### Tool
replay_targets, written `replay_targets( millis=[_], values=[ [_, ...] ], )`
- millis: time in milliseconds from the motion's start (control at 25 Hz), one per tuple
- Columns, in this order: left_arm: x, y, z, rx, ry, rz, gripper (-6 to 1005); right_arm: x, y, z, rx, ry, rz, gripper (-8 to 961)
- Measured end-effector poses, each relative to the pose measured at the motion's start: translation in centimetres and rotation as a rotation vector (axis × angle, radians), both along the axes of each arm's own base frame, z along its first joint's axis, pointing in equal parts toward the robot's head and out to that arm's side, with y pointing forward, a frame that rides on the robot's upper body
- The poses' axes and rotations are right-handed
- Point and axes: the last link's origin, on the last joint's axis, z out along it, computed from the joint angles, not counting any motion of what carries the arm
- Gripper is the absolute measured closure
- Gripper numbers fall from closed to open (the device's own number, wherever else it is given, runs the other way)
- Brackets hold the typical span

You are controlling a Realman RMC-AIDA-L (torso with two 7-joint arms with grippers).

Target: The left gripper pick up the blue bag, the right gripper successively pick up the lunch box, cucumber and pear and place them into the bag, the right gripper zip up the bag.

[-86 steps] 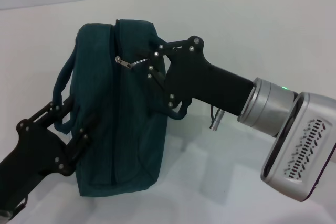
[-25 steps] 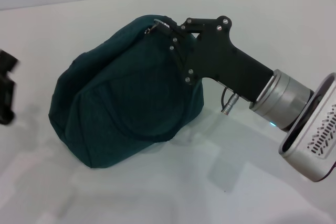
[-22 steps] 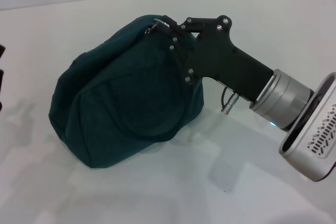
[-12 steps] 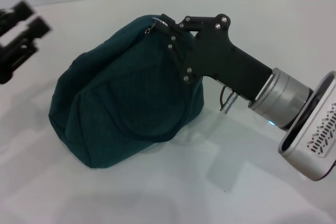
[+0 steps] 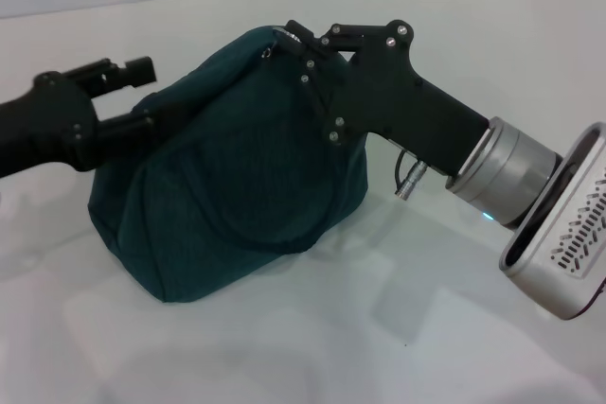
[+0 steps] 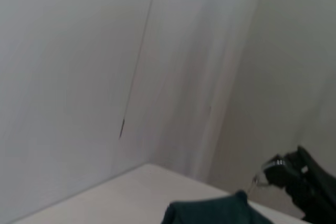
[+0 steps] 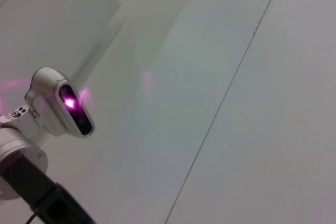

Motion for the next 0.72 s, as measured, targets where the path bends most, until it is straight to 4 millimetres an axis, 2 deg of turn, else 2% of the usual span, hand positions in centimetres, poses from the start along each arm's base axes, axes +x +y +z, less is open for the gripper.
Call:
replay_targets(
  millis=[80, 400, 720],
  values=[
    [0.0, 0.1, -0.4, -0.011, 0.020, 0.000, 286, 0.0, 0.0, 0.0, 0.001, 0.000, -0.001, 938],
    [0.7, 1.2, -2.2, -0.021, 0.091, 0.005, 301, 0.1, 0.3, -0.1, -0.002, -0.010, 0.000, 937],
    [1.2, 1.7, -2.5, -0.008, 0.104, -0.026, 464, 0.0, 0.2, 0.0, 0.000, 0.000, 0.018, 937]
  ],
)
